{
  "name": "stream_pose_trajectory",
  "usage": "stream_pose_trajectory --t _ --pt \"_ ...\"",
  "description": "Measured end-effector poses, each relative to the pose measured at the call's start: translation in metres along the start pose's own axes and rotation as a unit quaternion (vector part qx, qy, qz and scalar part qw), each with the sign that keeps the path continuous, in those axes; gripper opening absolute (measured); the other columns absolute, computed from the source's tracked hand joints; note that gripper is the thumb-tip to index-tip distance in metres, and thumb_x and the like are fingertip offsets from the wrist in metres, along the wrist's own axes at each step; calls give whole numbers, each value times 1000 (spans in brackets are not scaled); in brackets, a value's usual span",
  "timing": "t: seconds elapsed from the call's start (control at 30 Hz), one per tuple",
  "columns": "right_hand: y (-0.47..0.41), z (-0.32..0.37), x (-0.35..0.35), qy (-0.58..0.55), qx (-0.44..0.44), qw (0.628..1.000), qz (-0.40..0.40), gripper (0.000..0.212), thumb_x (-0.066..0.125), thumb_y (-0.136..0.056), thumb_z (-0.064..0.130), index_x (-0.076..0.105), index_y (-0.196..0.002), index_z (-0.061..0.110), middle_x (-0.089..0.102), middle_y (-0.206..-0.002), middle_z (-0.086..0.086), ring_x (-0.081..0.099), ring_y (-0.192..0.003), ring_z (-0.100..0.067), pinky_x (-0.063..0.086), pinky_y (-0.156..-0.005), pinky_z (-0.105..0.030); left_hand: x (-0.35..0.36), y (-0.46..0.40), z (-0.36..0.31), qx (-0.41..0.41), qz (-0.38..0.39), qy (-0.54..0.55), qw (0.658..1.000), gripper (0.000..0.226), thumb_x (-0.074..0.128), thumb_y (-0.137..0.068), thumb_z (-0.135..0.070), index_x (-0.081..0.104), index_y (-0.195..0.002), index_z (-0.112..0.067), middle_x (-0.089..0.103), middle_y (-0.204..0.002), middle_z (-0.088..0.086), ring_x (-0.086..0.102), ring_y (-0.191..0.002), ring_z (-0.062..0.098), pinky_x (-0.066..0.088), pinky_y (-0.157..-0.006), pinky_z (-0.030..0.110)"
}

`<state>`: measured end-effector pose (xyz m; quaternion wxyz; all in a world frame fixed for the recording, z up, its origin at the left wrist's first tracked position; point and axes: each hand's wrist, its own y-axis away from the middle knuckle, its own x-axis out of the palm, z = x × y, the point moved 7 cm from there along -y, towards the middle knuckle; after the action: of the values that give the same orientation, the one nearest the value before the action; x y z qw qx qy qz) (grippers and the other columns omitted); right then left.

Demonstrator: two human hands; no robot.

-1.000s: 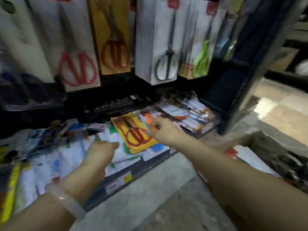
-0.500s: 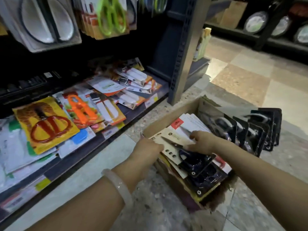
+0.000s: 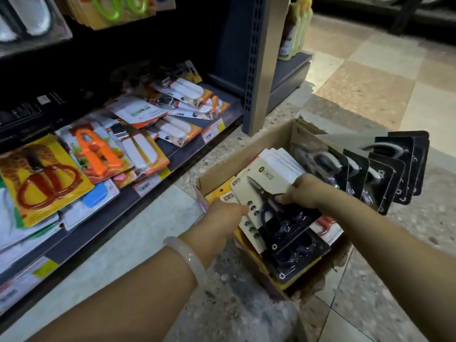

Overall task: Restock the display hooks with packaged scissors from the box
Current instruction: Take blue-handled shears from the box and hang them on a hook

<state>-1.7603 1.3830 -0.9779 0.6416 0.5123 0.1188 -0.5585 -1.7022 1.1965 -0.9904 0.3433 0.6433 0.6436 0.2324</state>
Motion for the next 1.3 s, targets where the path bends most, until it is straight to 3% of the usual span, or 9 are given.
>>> stream_pose_trajectory --t 0.17,0.37,0.47,0.6,0.7,0.77,0.83,1.13,1.3 --pt "28 7 -13 -159 -31 987 -11 37 73 -80 24 53 -106 7 61 -99 -14 62 -85 -25 55 -77 -39 20 -7 4 -23 77 64 995 41 65 -85 -41 52 -114 -15 55 -94 5 56 -80 18 49 -73 31" --pt "50 24 -1 -285 -48 955 66 24 70 -82 19 55 -95 6 67 -83 -11 66 -66 -20 56 -53 -26 26 -3 -13 -17 124 227 966 27 62 -90 -19 66 -113 -7 71 -86 10 67 -73 23 53 -68 34" --pt "54 30 1 -294 -82 947 100 32 69 -82 25 55 -103 5 71 -93 -15 70 -74 -23 60 -68 -33 23 5 -13 -17 157 231 960 13 55 -93 -12 66 -91 -8 73 -65 7 69 -55 19 52 -64 33" --pt "53 34 1 -328 -109 928 140 29 50 -90 41 60 -86 14 70 -77 -4 69 -69 -14 56 -68 -27 5 5 -18 23 119 236 964 9 58 -89 -8 66 -84 -10 72 -65 6 68 -51 18 57 -57 32" --pt "29 17 9 -98 -88 990 46 55 52 -83 58 58 -115 14 63 -117 -8 59 -108 -24 46 -99 -44 -25 -2 -19 45 55 233 970 6 60 -88 -7 64 -83 -8 70 -62 6 66 -45 17 56 -43 28" --pt "20 2 30 84 -43 994 58 78 63 -76 59 44 -131 8 54 -131 -11 53 -117 -27 44 -101 -41 -48 -7 -18 51 25 238 970 6 59 -89 -7 64 -90 -4 69 -59 7 65 -42 17 52 -37 27" --pt "17 -6 45 189 -22 978 84 80 64 -74 61 49 -127 3 56 -127 -12 53 -115 -27 44 -97 -35 -72 -11 -14 56 -10 240 969 8 60 -87 -6 65 -94 -4 69 -58 7 65 -42 18 53 -38 29" --pt "23 -4 24 93 25 995 -24 71 78 -70 44 49 -123 5 58 -123 -13 54 -109 -27 43 -84 -29 -140 -1 4 113 -91 235 961 23 66 -82 -2 64 -105 -2 69 -53 3 64 -40 16 51 -38 25" --pt "49 14 -4 11 -8 999 -39 67 80 -70 36 51 -124 7 58 -117 -10 55 -106 -27 43 -92 -34 -164 24 -1 170 -100 221 955 32 67 -78 2 64 -110 0 71 -99 19 69 -73 29 61 -61 39"
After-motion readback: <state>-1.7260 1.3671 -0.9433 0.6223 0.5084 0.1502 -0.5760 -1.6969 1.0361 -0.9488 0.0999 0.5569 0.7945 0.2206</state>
